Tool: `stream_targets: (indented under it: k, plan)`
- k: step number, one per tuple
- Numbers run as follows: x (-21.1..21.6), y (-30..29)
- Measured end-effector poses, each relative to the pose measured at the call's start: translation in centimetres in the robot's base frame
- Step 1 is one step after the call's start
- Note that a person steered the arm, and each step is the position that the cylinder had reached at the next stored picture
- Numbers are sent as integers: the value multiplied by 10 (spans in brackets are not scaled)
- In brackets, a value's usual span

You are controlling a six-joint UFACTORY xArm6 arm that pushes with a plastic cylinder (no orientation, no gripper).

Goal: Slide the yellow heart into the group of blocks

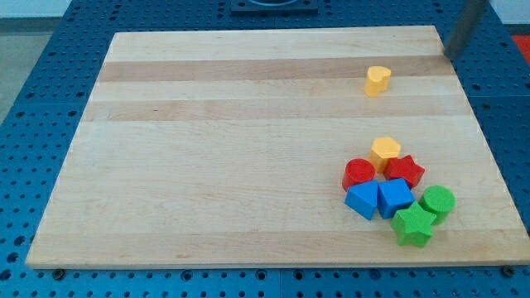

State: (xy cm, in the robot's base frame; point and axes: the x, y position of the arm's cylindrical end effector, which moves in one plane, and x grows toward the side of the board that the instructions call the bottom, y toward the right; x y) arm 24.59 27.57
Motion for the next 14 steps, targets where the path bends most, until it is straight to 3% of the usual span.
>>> stream_targets:
  k: [2, 3, 5, 14]
  plan:
    - [-9, -132]
    - [-4, -132]
    - [76, -132]
    - [86, -72]
